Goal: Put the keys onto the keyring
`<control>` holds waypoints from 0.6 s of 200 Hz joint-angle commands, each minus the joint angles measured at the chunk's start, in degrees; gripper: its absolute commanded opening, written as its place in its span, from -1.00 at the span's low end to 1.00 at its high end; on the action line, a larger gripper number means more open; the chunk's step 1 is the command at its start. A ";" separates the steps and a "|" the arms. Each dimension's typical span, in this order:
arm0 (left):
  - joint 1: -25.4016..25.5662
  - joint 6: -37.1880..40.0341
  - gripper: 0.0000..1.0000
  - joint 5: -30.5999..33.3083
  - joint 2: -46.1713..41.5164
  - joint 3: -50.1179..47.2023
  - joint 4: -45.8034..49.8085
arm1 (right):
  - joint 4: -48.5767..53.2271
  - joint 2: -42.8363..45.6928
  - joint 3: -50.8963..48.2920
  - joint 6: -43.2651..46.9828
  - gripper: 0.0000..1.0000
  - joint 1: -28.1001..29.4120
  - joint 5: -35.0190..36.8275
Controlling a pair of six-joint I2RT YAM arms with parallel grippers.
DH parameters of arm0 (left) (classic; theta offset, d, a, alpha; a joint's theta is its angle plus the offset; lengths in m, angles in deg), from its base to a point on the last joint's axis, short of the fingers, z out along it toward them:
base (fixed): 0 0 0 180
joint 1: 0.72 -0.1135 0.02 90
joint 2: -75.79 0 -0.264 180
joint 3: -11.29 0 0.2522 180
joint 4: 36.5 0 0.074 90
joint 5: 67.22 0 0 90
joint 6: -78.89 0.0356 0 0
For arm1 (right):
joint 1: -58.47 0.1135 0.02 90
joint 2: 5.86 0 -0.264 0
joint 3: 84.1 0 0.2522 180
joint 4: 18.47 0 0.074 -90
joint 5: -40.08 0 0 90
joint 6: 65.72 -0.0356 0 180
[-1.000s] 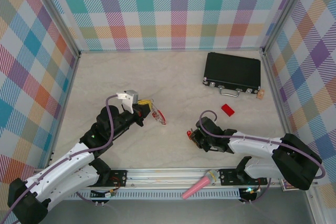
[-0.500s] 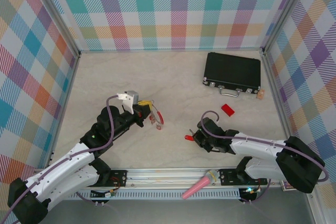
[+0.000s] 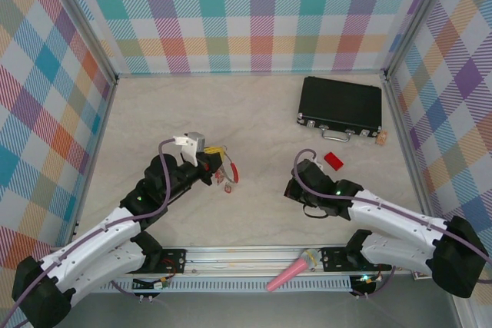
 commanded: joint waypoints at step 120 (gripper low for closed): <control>0.04 12.18 -1.00 -18.45 11.67 -2.51 -23.08 | -8.21 3.18 12.31 58.42 -1.00 -0.40 -9.44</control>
